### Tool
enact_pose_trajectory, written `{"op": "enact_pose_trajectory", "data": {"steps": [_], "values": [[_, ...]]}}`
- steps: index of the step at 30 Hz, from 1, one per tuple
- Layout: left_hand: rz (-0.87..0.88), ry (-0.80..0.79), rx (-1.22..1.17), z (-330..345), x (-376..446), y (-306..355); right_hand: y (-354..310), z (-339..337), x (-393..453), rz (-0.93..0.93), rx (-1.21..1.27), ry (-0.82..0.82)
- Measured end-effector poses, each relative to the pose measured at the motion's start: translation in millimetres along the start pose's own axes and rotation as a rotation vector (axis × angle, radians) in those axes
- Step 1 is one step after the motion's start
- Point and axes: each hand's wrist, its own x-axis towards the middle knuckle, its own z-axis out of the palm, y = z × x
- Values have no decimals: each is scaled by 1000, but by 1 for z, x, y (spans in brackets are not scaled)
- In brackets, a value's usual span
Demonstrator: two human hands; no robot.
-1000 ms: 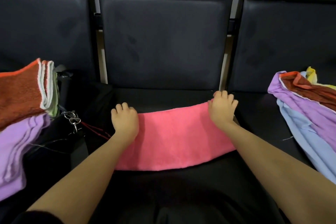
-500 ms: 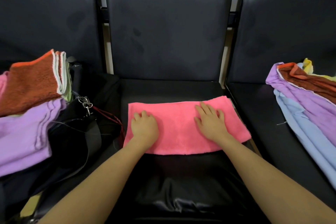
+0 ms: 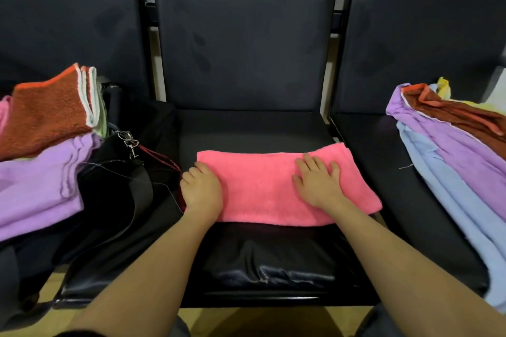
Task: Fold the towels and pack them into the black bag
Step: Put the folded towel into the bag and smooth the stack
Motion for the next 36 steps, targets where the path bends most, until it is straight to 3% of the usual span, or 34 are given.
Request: {"op": "enact_pose_trajectory", "data": {"steps": [4,6,8,12,15,19,22,25,27,32,36], "values": [[77,37,78,1,2,4,0,1,-3,-45,-1,17],[174,105,60,2,3,5,0,1,-5,-121,-10,45],[166,97,7,-9,3,3,0,2,-6,-210,-76,64],[91,160,-55,-33,4,-4,-12,12,-1,-259,-128,-57],[126,124,-61,-41,5,-9,-35,23,6,-269,-92,-111],[118,215,-46,-56,10,-21,-67,30,14,-274,11,-164],[72,169,-226,-67,7,-25,-78,33,15,-314,176,-146],[53,80,-521,-75,-3,-17,-77,34,11,-323,456,95],[69,19,-678,-79,-9,-7,-72,25,6,-210,570,223],[144,4,-867,-88,-20,22,-35,3,-8,-69,133,269],[183,32,-1007,-92,-25,53,-7,-5,-17,3,275,251]]}}
